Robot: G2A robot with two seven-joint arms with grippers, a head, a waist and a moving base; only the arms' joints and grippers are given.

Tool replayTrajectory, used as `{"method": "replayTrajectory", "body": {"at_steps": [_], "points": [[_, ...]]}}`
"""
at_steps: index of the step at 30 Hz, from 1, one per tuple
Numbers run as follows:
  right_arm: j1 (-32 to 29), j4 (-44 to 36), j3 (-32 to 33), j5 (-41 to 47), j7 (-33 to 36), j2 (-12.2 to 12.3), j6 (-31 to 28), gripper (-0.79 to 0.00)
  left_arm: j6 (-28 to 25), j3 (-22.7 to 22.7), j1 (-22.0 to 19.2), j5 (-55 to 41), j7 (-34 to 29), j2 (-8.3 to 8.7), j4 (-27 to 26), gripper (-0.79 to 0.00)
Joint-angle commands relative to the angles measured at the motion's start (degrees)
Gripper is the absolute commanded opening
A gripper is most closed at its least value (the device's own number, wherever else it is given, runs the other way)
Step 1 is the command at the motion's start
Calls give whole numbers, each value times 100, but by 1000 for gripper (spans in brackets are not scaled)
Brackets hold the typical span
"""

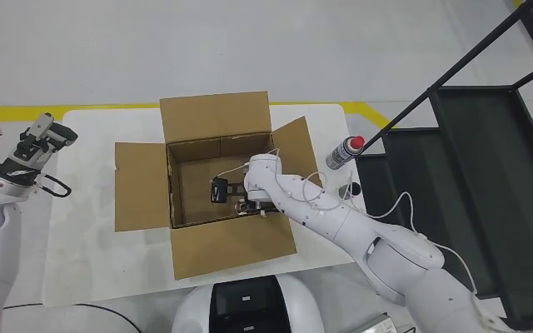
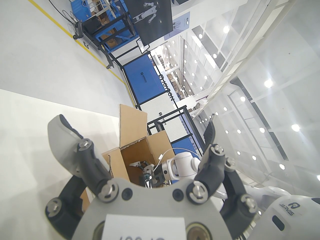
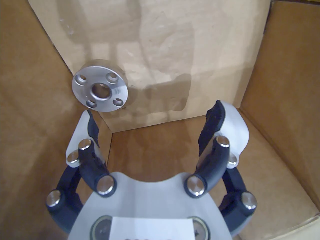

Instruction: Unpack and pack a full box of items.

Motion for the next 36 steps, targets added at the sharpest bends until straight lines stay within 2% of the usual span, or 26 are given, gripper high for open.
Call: {"method": "replayTrajectory", "body": {"at_steps": [1,17,23,31,36], "points": [[-17,55,29,-2,-102,-6,34,0,0,0,0,0,0,0,0,0],[196,835,-177,-179,-661,-353,169,0,0,0,0,0,0,0,0,0],[287,944,-179,-327,-794,-461,436,0,0,0,0,0,0,0,0,0],[127,494,43,-733,-761,-374,924,0,0,0,0,0,0,0,0,0],[-61,186,190,-796,-519,-273,653,0,0,0,0,0,0,0,0,0]]}}
